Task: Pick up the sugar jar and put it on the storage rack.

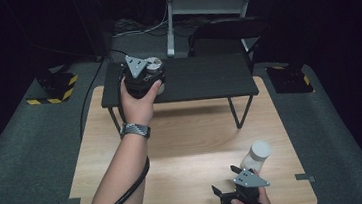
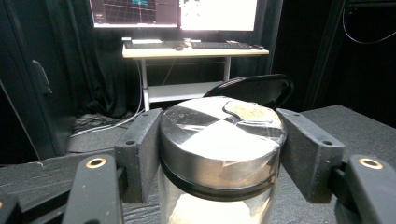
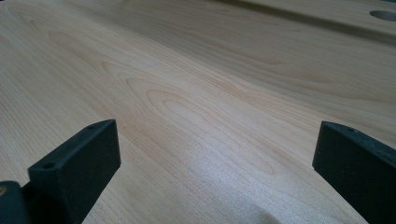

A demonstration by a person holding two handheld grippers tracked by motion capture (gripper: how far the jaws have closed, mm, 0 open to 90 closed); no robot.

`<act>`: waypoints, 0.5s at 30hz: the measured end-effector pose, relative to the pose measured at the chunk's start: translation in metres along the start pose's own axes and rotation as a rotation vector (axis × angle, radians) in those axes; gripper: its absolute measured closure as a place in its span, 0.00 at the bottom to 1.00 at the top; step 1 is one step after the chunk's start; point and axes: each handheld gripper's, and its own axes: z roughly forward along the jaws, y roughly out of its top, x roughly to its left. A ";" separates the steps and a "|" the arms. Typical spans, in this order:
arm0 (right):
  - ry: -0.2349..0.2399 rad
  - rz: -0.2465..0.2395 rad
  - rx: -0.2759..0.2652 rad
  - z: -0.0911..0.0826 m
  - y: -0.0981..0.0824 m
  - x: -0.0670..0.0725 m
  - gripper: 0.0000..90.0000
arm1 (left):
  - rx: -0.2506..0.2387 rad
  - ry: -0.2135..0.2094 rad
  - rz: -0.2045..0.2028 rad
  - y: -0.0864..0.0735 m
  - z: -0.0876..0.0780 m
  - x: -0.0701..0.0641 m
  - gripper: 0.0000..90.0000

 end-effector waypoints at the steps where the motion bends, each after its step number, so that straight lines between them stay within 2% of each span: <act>1: 0.000 -0.001 0.001 0.000 0.000 0.000 0.01 | 0.001 0.000 0.001 0.000 0.000 0.000 0.38; 5: 0.000 0.000 -0.001 0.000 0.000 0.000 0.01 | 0.002 0.011 0.010 0.001 0.000 -0.003 0.37; 8: 0.000 -0.003 0.000 0.000 0.000 0.000 0.01 | -0.004 0.009 0.000 0.001 -0.001 -0.003 0.30; 10: 0.000 -0.007 -0.001 0.000 0.000 0.001 0.01 | -0.002 0.006 0.014 0.002 -0.002 -0.004 0.27; 15: 0.000 -0.005 -0.002 0.000 0.000 0.000 0.01 | -0.008 0.018 0.009 0.001 -0.004 -0.008 0.15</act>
